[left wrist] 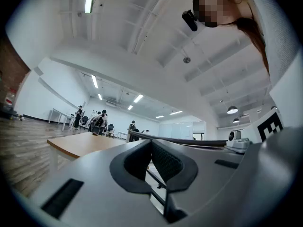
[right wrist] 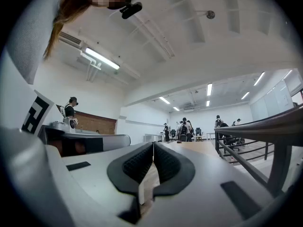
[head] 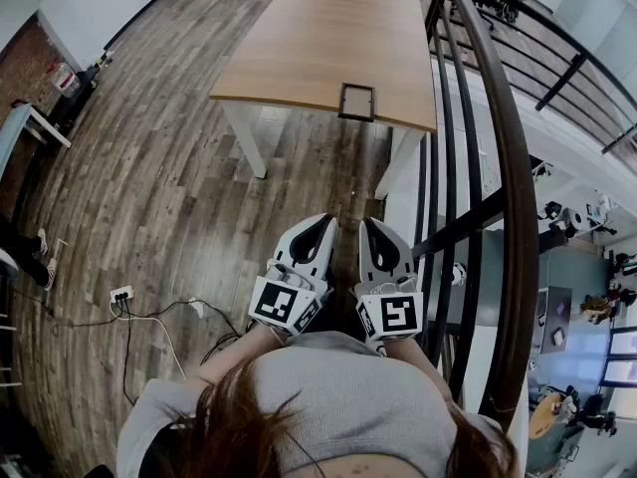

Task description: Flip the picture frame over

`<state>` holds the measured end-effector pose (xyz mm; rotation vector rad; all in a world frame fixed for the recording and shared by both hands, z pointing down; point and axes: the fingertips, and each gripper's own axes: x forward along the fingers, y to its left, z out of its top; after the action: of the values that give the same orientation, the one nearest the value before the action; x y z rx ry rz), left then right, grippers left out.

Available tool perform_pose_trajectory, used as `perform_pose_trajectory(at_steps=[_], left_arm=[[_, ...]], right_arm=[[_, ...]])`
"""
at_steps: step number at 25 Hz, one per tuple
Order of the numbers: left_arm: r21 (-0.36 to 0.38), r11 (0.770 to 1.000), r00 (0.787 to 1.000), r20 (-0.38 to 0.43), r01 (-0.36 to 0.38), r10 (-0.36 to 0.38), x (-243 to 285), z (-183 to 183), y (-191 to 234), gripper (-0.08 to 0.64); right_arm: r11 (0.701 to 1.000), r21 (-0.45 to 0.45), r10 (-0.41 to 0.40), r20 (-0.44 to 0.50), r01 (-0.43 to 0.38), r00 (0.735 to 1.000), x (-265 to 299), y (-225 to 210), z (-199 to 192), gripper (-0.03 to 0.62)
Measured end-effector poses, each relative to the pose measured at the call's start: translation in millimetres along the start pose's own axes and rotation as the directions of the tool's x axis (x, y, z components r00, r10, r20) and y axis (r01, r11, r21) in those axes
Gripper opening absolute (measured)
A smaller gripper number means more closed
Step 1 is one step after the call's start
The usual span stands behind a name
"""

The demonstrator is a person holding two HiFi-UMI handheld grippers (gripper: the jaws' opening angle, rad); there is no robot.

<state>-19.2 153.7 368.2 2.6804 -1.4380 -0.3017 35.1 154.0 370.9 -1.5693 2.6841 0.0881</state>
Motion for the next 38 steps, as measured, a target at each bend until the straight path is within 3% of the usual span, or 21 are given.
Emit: perform_pose_trajectory(at_steps=[7, 20, 26, 32, 38], left_arm=[[-0.017, 1.000, 1.000, 0.016, -0.001, 0.001, 45.0, -6.8, 35.9, 0.005], [-0.012, 0.996, 0.996, 0.006, 0.090, -0.090, 224.7, 7.1, 162.0, 0.006], [-0.030, 0.992, 0.993, 0.003, 0.122, -0.122, 284.7, 12.7, 198.6, 0.005], [-0.062, 0.992, 0.993, -0.039, 0.111, -0.113, 306.0, -1.5, 207.2, 0.006], [-0.060, 0.996, 0.997, -0.031, 0.063, -0.065, 316.5, -0.3, 219.3, 0.006]], right_arm=[[1.000, -0.023, 0.002, 0.009, -0.002, 1.000, 49.5, -20.6, -4.8, 0.015], [0.997, -0.038, -0.062, 0.010, 0.063, 0.998, 246.2, -111.8, -4.0, 0.015], [0.994, -0.014, -0.107, 0.010, 0.107, 0.994, 307.2, -146.9, -1.5, 0.015], [0.994, 0.019, -0.109, -0.024, 0.110, 0.994, 319.2, -166.0, -13.7, 0.017], [0.993, 0.073, -0.094, -0.040, 0.097, 0.995, 329.4, -183.8, -19.5, 0.017]])
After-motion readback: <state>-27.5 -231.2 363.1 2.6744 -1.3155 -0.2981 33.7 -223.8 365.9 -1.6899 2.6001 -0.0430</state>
